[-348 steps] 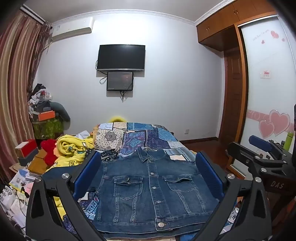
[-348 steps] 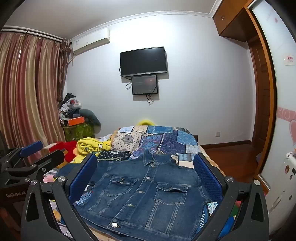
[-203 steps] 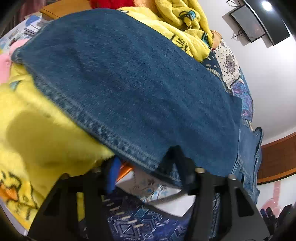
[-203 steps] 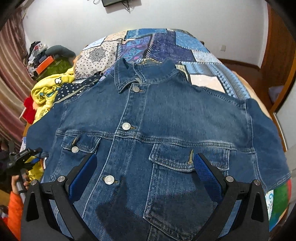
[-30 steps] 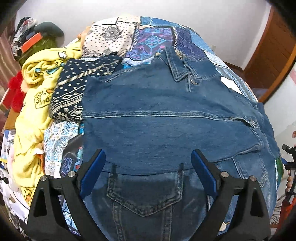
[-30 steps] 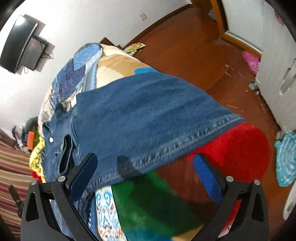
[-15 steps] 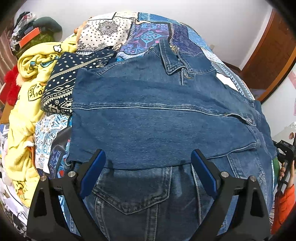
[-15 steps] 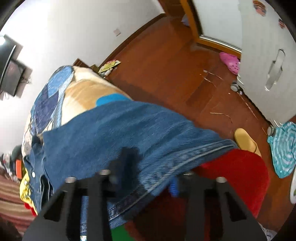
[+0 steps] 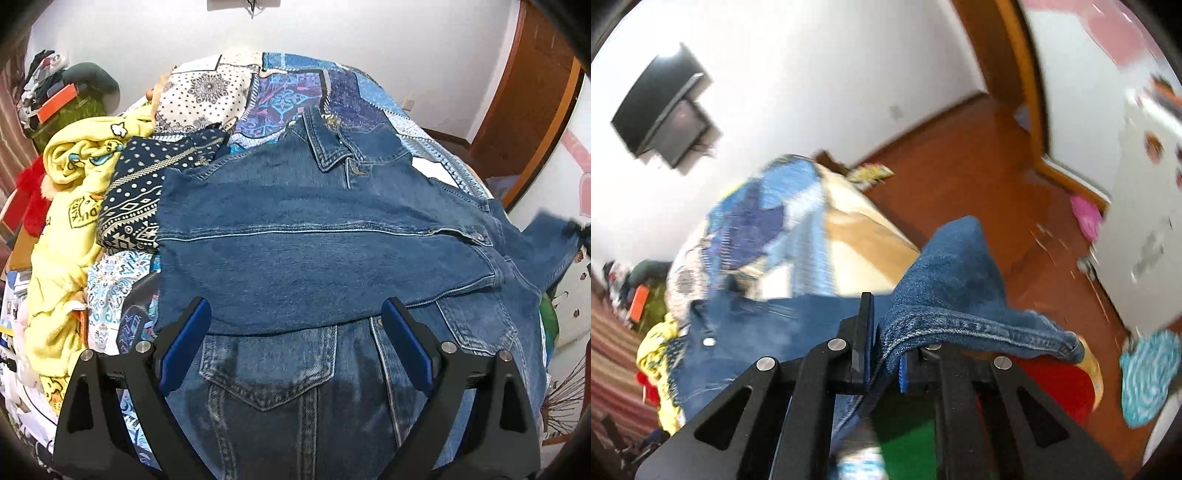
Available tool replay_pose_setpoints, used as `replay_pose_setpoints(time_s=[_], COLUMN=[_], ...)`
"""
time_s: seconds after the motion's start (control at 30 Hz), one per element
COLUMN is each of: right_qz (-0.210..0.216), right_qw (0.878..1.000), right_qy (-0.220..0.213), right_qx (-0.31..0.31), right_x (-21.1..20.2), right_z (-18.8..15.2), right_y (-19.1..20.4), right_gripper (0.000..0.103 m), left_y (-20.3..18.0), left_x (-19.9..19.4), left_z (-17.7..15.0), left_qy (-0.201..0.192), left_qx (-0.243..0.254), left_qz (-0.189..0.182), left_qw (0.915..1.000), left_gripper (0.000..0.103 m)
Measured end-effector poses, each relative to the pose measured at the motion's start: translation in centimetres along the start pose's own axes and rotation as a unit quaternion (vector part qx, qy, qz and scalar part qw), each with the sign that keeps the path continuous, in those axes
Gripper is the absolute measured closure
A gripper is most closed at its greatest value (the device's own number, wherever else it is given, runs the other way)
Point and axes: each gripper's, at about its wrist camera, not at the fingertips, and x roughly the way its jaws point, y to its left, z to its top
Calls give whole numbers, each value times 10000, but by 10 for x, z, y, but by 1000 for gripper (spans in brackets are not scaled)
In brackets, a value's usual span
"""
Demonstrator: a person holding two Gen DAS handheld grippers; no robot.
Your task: Fold large clothes
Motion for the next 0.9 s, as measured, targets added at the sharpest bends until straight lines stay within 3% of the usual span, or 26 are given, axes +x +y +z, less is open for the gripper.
replay_pose_setpoints(time_s=[0.23, 0.43, 0.63, 0.77, 0.9], right_qz=[782, 1362, 1571, 1427, 1182], right_qw=[9938, 9836, 9682, 9551, 9445], right_qy=[-131, 183, 981, 1700, 2116], right_qx=[-783, -1171, -1682, -1963, -2220], right_x=[-10, 12, 62, 102, 124], right_z=[9, -21, -81, -124, -158], right_y=[104, 171, 229, 248, 249], right_gripper=[94, 94, 94, 94, 94], left_y=[19, 36, 50, 58, 60], left_x=[-21, -31, -33, -32, -31], left_z=[-4, -14, -25, -29, -32], left_qy=[-244, -322, -253, -202, -162], left_qx=[-105, -194, -269, -356, -419], left_qz=[-39, -47, 14, 44, 54], left_qw=[9996, 9993, 9993, 9992, 9990], left_gripper=[9, 9, 9, 9, 9])
